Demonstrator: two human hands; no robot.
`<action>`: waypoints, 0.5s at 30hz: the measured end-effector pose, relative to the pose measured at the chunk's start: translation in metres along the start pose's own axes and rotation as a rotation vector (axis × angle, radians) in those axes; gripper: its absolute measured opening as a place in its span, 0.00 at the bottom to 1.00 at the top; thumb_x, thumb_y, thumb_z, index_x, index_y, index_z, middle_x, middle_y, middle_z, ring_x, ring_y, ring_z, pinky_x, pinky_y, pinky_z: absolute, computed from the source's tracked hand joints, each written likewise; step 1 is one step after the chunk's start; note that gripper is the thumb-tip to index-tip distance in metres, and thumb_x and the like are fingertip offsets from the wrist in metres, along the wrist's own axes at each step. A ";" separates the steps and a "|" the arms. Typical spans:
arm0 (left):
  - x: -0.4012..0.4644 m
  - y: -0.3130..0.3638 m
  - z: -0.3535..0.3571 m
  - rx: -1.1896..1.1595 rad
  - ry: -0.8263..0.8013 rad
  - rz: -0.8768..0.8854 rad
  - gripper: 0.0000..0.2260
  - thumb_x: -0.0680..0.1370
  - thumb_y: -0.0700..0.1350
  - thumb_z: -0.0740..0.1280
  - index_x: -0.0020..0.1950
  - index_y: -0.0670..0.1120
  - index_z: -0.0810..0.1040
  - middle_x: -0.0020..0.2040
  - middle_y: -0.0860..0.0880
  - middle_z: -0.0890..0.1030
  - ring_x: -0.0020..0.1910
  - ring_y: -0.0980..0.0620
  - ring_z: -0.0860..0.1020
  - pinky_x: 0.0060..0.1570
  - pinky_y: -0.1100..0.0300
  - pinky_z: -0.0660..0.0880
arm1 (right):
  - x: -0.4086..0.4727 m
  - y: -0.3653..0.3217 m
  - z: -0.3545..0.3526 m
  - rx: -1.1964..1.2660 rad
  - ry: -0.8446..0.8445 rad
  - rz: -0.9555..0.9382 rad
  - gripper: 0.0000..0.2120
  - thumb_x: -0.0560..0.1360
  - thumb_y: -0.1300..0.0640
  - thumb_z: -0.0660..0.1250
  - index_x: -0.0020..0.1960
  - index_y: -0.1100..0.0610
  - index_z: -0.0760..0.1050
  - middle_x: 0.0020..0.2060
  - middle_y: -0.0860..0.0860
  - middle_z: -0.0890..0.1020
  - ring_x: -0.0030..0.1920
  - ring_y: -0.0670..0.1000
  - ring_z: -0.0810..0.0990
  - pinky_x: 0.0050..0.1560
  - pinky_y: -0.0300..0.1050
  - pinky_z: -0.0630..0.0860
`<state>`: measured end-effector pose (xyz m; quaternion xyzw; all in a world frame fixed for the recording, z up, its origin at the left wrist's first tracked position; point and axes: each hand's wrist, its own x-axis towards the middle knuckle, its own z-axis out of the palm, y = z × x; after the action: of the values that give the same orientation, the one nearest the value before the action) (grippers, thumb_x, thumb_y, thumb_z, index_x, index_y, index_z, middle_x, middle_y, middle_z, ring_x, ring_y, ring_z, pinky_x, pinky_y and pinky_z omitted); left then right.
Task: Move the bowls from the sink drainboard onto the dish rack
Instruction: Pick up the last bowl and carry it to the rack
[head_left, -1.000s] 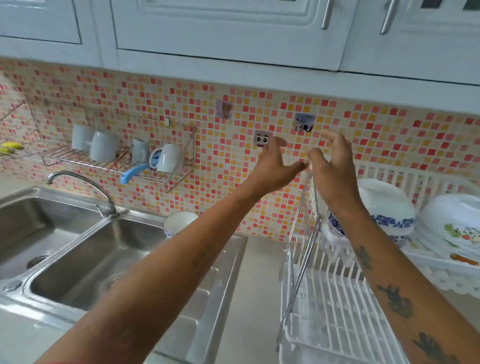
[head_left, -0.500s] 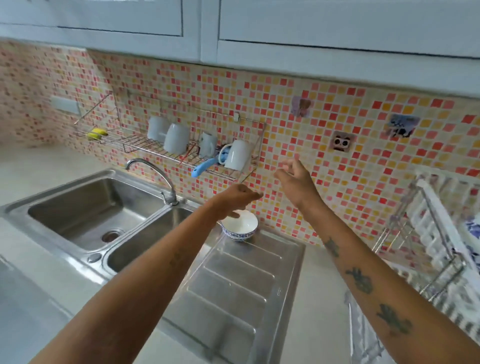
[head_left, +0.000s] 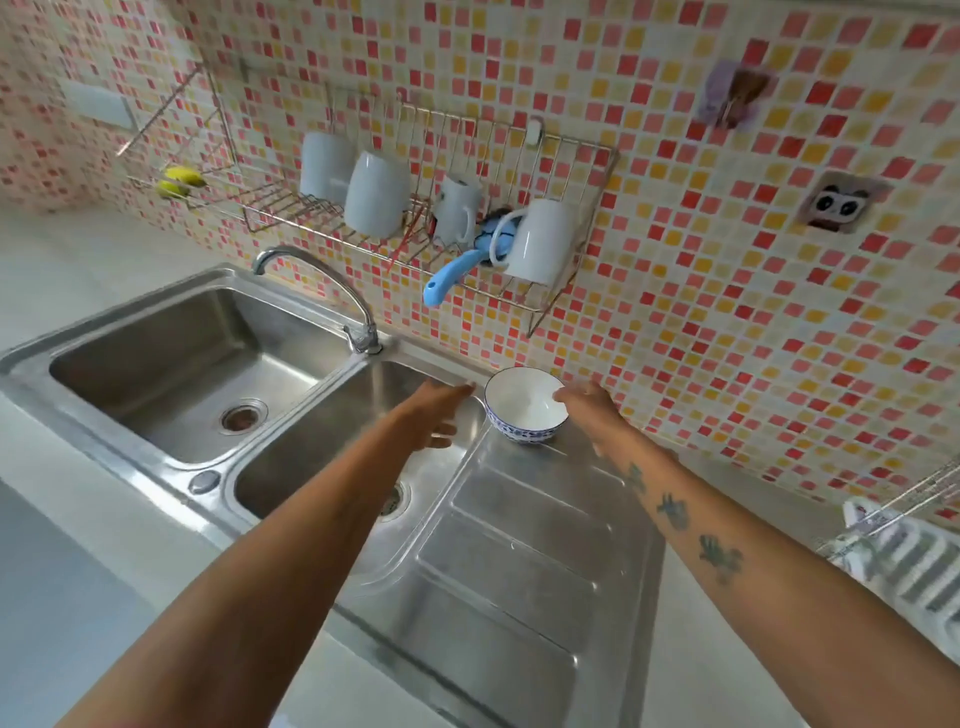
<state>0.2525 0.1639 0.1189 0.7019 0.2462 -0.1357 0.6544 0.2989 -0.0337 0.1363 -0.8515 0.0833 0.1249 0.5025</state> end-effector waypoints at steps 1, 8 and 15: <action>0.011 -0.004 0.003 -0.012 -0.007 -0.023 0.26 0.78 0.56 0.65 0.71 0.44 0.66 0.71 0.38 0.69 0.63 0.38 0.74 0.54 0.50 0.71 | 0.008 0.004 0.002 -0.005 0.008 0.024 0.22 0.77 0.57 0.63 0.69 0.63 0.68 0.64 0.53 0.73 0.66 0.57 0.71 0.59 0.46 0.69; 0.076 -0.004 0.032 -0.162 -0.066 -0.130 0.33 0.76 0.58 0.67 0.76 0.46 0.61 0.76 0.42 0.63 0.71 0.37 0.67 0.67 0.45 0.70 | 0.063 0.025 0.008 0.203 -0.029 0.287 0.29 0.76 0.51 0.65 0.75 0.55 0.62 0.74 0.53 0.66 0.72 0.57 0.65 0.66 0.55 0.66; 0.117 -0.015 0.064 -0.310 -0.086 -0.288 0.32 0.76 0.58 0.65 0.76 0.46 0.60 0.75 0.43 0.62 0.69 0.39 0.68 0.55 0.44 0.75 | 0.095 0.046 0.029 0.436 -0.141 0.502 0.33 0.75 0.50 0.66 0.75 0.51 0.56 0.75 0.58 0.60 0.73 0.63 0.63 0.62 0.68 0.71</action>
<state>0.3518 0.1209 0.0396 0.5438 0.3338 -0.2184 0.7384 0.3735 -0.0322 0.0562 -0.6662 0.2802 0.2827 0.6306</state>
